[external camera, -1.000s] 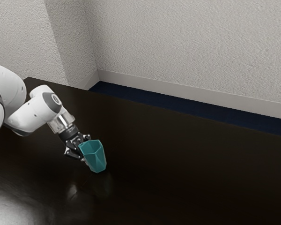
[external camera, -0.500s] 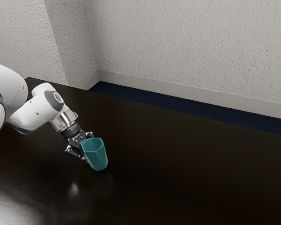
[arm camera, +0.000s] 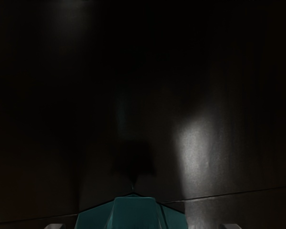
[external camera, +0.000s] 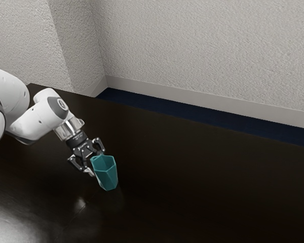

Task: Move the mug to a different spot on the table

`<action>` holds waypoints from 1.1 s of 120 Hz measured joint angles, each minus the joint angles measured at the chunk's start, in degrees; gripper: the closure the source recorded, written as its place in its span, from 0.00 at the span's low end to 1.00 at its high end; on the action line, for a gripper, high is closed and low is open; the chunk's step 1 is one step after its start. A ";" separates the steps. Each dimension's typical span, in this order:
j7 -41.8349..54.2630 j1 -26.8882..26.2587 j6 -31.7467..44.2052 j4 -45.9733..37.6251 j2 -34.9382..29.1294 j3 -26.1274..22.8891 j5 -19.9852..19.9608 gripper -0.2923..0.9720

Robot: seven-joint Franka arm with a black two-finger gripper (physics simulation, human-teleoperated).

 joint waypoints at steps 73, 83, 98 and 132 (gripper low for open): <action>1.02 4.46 -0.75 1.03 -6.48 0.44 4.87 0.32; 1.07 4.36 -0.99 1.17 -12.52 0.48 7.80 0.29; 1.18 2.45 -1.31 1.27 -24.28 0.04 17.38 0.27; 12.07 1.51 -10.14 20.93 -23.98 -13.96 39.35 0.24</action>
